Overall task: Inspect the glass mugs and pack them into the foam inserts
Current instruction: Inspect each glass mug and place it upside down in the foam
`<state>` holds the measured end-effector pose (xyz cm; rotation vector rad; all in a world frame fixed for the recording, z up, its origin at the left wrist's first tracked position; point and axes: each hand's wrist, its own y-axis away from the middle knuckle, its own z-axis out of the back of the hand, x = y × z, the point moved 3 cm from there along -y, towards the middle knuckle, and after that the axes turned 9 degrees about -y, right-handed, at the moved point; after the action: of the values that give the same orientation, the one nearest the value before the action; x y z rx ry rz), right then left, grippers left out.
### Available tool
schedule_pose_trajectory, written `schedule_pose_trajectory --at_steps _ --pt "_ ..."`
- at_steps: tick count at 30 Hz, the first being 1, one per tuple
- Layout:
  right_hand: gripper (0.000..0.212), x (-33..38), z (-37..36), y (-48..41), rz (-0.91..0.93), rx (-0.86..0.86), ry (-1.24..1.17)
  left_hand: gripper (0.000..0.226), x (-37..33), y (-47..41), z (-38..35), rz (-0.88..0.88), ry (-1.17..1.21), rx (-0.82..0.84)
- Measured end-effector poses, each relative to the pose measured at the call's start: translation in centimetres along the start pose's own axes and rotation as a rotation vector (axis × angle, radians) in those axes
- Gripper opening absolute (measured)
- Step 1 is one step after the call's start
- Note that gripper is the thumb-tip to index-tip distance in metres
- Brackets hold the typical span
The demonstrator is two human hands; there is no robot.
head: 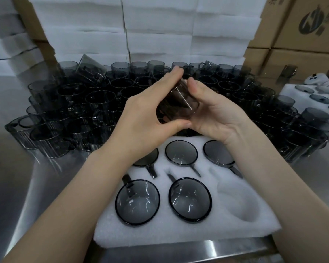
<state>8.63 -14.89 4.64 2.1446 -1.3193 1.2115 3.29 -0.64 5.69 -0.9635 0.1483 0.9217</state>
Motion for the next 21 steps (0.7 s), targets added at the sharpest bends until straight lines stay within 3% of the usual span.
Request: schedule_pose_trajectory --at_steps 4,8,13,18,21 --pt "0.053 0.1 -0.1 0.1 0.021 -0.033 0.015 0.091 0.2 0.1 0.0 -0.021 0.053 -0.001" --pt "0.023 0.3 -0.2 0.3 0.021 -0.094 0.039 0.093 0.1 0.2 -0.3 -0.095 0.084 0.042" --pt "0.015 0.2 -0.3 0.3 0.008 -0.104 0.039 0.086 0.2 0.2 -0.4 -0.121 0.110 0.040" --pt "0.042 -0.2 -1.4 0.8 -0.094 0.098 -0.001 0.066 0.8 0.2 0.2 0.092 0.196 -0.086" --pt "0.035 -0.2 -1.8 0.8 -0.043 -0.001 0.029 0.058 0.8 0.2 0.3 0.152 0.150 -0.120"
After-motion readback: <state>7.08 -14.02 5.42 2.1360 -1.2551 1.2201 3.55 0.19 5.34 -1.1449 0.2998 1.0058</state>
